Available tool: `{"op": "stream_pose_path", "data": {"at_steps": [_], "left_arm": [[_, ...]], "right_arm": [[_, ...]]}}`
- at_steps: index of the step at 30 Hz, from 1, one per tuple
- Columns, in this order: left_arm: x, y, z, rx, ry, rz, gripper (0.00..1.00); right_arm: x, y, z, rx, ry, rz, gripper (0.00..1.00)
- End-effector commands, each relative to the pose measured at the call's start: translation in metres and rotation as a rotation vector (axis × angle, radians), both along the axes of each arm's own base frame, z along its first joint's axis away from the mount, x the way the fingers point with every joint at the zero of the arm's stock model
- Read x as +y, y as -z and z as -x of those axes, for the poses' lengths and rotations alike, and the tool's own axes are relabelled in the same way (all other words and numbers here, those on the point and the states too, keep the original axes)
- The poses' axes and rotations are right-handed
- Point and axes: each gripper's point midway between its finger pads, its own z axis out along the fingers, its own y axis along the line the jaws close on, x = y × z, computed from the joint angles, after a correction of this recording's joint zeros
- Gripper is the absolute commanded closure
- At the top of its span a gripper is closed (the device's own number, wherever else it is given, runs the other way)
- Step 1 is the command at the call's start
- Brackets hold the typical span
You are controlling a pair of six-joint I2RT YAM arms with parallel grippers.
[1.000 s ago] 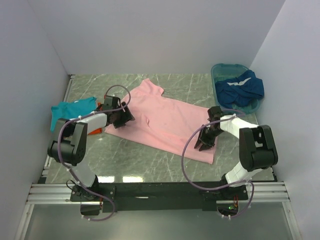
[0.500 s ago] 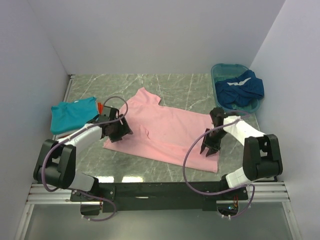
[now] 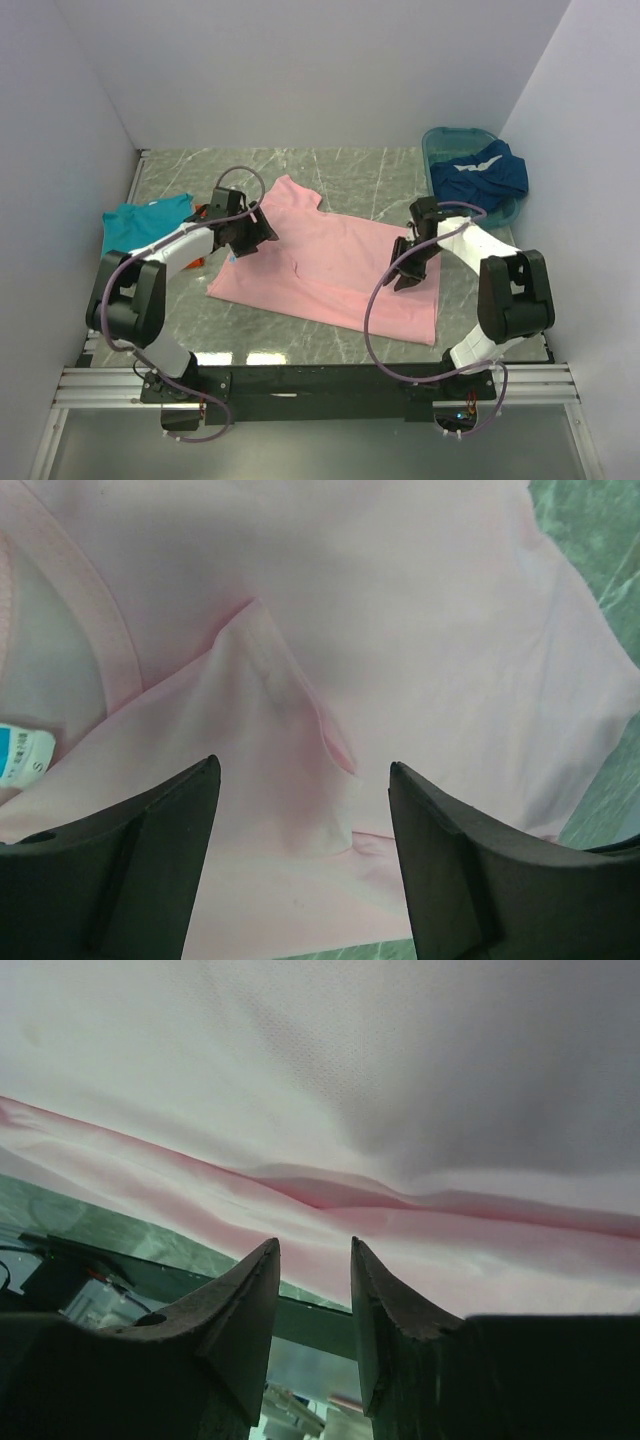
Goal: Fold and stack the t-shirts
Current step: Fold the tshirt
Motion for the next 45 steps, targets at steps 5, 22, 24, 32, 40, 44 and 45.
{"op": "stream_pose_path", "data": {"at_steps": [5, 22, 24, 32, 40, 44, 45], "left_arm": [[-0.010, 0.024, 0.007, 0.044, 0.023, 0.050, 0.26], [0.034, 0.066, 0.119, 0.255, -0.062, -0.046, 0.23], [0.037, 0.064, 0.128, 0.267, -0.071, -0.046, 0.23], [0.041, 0.058, 0.160, 0.297, -0.088, -0.041, 0.22], [0.039, 0.056, 0.173, 0.335, -0.089, -0.077, 0.22], [0.040, 0.053, 0.174, 0.337, -0.091, -0.085, 0.21], [0.040, 0.052, 0.173, 0.334, -0.092, -0.085, 0.21]], "right_arm": [[0.009, 0.032, 0.015, 0.060, -0.024, -0.025, 0.58], [-0.015, 0.055, 0.063, 0.165, -0.037, 0.077, 0.58], [-0.016, 0.055, 0.065, 0.174, -0.042, 0.082, 0.58], [-0.017, 0.056, 0.079, 0.207, -0.043, 0.092, 0.58], [-0.015, 0.055, 0.089, 0.234, -0.026, 0.096, 0.58], [-0.014, 0.053, 0.087, 0.230, -0.028, 0.096, 0.58], [-0.013, 0.052, 0.086, 0.229, -0.029, 0.096, 0.58]]}}
